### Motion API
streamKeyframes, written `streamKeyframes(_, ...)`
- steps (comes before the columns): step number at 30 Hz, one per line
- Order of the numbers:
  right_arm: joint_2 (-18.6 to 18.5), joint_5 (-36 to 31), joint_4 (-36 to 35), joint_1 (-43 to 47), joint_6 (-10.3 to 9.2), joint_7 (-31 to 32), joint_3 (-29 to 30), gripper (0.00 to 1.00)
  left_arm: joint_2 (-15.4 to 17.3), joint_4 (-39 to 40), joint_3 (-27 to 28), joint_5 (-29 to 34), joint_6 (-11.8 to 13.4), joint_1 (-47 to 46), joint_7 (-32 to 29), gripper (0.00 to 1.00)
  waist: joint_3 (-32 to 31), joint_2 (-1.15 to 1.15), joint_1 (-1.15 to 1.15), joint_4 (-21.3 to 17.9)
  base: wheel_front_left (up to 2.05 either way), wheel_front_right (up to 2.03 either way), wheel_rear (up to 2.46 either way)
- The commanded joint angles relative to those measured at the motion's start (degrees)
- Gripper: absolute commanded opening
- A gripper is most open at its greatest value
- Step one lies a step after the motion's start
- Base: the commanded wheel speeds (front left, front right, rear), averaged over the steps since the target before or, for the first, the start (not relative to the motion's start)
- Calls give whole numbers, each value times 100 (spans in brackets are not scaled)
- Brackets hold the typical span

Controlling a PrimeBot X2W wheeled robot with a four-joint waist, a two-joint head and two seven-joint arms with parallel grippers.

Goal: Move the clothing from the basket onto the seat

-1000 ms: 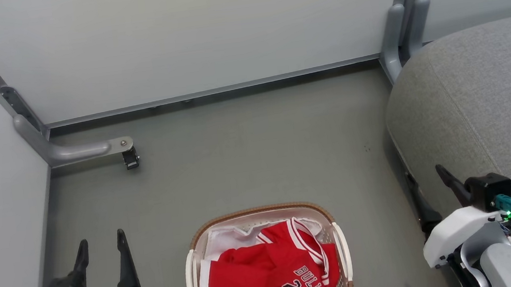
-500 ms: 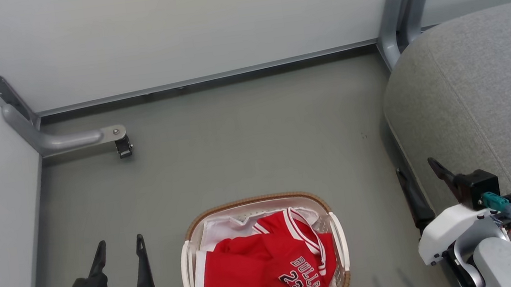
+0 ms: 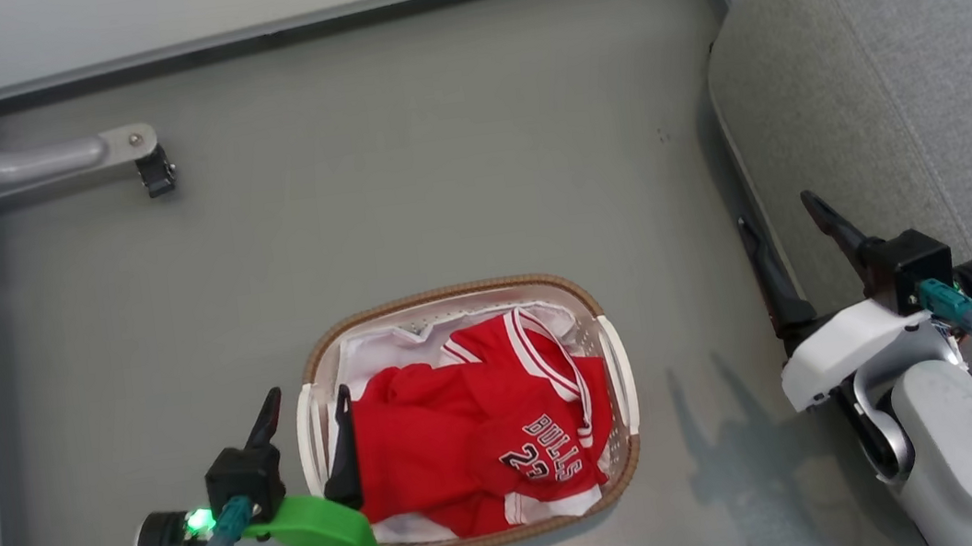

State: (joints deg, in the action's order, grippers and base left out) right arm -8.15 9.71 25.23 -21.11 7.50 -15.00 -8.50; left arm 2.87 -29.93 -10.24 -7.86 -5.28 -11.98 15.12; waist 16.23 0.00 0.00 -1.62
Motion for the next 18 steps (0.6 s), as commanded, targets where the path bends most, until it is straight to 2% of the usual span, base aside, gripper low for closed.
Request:
streamKeyframes(1,-39,50,-40,-105,-2,-26,-4,100,14,-69,-144,-124,-9,-225,6,100,625,0,0,-228,0,0,0)
streamKeyframes(9,-66,71,-198,-387,-2,-25,-84,100,19,-531,-909,-332,49,-884,7,100,1282,0,0,-374,0,0,0)
streamKeyframes(18,-6,119,-284,-581,-2,-25,-151,100,19,-1586,-1265,-207,184,-1580,6,100,1728,0,0,-538,0,0,0)
